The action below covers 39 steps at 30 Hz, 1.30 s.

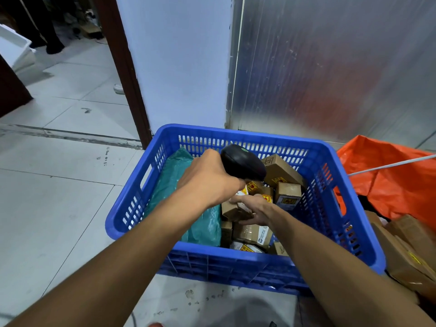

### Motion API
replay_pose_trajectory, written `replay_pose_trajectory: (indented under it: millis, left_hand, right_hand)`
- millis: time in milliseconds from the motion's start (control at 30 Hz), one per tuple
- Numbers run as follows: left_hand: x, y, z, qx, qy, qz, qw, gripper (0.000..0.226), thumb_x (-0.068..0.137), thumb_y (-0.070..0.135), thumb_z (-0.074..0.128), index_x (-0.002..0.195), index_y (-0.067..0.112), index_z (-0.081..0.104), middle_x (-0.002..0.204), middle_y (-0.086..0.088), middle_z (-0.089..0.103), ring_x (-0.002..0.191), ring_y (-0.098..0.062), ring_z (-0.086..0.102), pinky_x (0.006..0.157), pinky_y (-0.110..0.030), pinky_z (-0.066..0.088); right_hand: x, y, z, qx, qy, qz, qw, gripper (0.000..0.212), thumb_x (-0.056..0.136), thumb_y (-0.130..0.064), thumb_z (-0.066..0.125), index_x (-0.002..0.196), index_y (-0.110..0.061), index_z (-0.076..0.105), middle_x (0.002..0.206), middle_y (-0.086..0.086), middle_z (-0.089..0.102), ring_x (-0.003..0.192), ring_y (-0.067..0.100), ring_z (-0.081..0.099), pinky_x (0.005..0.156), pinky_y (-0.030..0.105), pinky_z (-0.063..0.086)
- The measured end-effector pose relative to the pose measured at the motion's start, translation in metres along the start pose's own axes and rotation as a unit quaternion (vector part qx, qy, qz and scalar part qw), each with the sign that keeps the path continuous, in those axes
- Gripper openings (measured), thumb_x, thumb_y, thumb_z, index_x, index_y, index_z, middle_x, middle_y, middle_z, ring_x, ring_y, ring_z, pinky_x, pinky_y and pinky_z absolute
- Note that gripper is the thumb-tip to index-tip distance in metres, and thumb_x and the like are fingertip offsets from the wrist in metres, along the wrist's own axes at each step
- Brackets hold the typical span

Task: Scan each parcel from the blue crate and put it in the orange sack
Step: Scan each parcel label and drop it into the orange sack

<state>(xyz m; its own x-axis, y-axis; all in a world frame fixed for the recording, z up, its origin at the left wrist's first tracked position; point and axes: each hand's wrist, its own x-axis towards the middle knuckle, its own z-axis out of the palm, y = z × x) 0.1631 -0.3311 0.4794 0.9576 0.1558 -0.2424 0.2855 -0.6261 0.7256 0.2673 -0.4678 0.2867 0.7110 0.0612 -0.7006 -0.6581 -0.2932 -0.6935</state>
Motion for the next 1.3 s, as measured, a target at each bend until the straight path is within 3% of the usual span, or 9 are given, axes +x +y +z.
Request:
replay_pose_trajectory:
  millis: [100,200,267,333,433,500,633,900,1300]
  left_hand:
    - [0.0,0.0,0.0,0.017,0.014,0.009,1.0,0.024,0.057,0.032,0.071,0.076,0.017,0.071,0.076,-0.008,0.073,0.079,-0.032,0.074,0.077,-0.048,0.063]
    - [0.0,0.001,0.001,0.037,0.03,0.019,0.999,0.016,0.067,0.027,0.075,0.078,0.018,0.068,0.078,-0.01,0.071,0.082,-0.034,0.073,0.074,-0.043,0.061]
    - [-0.001,0.002,0.002,0.059,0.041,0.022,0.997,0.018,0.07,0.029,0.076,0.082,0.019,0.067,0.082,-0.008,0.07,0.085,-0.033,0.072,0.072,-0.039,0.058]
    - [-0.004,0.006,0.003,0.086,0.049,0.028,0.995,0.022,0.073,0.032,0.077,0.087,0.018,0.067,0.084,-0.007,0.068,0.087,-0.032,0.069,0.073,-0.037,0.057]
    - [-0.011,0.011,0.007,0.146,0.068,0.051,0.986,0.022,0.079,0.036,0.074,0.086,0.018,0.062,0.083,-0.006,0.061,0.083,-0.033,0.062,0.072,-0.035,0.051]
    - [-0.015,0.013,0.011,0.174,0.08,0.063,0.979,0.02,0.082,0.036,0.071,0.087,0.02,0.06,0.084,-0.005,0.06,0.084,-0.034,0.061,0.069,-0.034,0.046]
    - [-0.017,0.017,0.015,0.187,0.082,0.074,0.976,0.017,0.083,0.032,0.071,0.085,0.019,0.06,0.074,-0.001,0.058,0.074,-0.029,0.059,0.065,-0.033,0.043]
    - [-0.023,0.03,0.022,0.182,0.073,0.098,0.976,0.016,0.084,0.032,0.071,0.088,0.018,0.065,0.075,-0.001,0.063,0.075,-0.027,0.064,0.063,-0.032,0.047]
    - [-0.028,0.046,0.027,0.101,0.027,0.065,0.992,0.036,0.074,0.044,0.081,0.1,0.021,0.071,0.091,-0.005,0.072,0.087,-0.026,0.069,0.078,-0.038,0.059]
  right_hand:
    - [-0.011,-0.007,-0.009,-0.011,0.006,-0.005,1.0,0.086,0.057,-0.032,0.09,0.127,-0.008,0.046,0.117,0.013,0.054,0.097,0.027,0.062,0.073,0.049,0.062]
    - [-0.028,-0.013,-0.022,-0.044,0.001,-0.025,0.999,0.065,0.068,-0.029,0.085,0.119,-0.003,0.055,0.105,0.012,0.065,0.09,0.023,0.067,0.076,0.047,0.062]
    - [-0.035,-0.017,-0.033,-0.062,0.005,-0.038,0.997,0.055,0.072,-0.022,0.083,0.116,0.001,0.06,0.09,0.011,0.073,0.076,0.021,0.073,0.064,0.037,0.062]
    - [-0.042,-0.02,-0.043,-0.071,0.019,-0.06,0.995,0.067,0.072,-0.018,0.081,0.127,0.004,0.051,0.08,0.008,0.074,0.065,0.022,0.074,0.051,0.029,0.053]
    - [-0.042,-0.021,-0.061,-0.074,0.064,-0.11,0.989,0.089,0.064,-0.02,0.086,0.136,-0.001,0.037,0.104,0.017,0.071,0.069,0.026,0.075,0.057,0.037,0.059]
    - [-0.045,-0.02,-0.074,-0.109,0.141,-0.153,0.972,0.089,0.063,-0.025,0.088,0.133,-0.004,0.037,0.121,0.017,0.056,0.088,0.026,0.07,0.061,0.033,0.061]
    - [-0.058,-0.016,-0.095,-0.196,0.219,-0.184,0.938,0.1,0.057,-0.046,0.086,0.135,-0.015,0.033,0.125,0.009,0.047,0.114,0.026,0.051,0.096,0.046,0.053]
    - [-0.089,-0.014,-0.114,-0.265,0.263,-0.249,0.894,0.093,0.066,-0.029,0.088,0.141,-0.013,0.035,0.125,0.007,0.043,0.119,0.024,0.042,0.102,0.038,0.044]
    - [-0.135,0.005,-0.149,-0.359,0.343,-0.326,0.804,0.099,0.07,-0.035,0.083,0.149,-0.013,0.027,0.133,0.007,0.038,0.122,0.022,0.032,0.105,0.037,0.035]
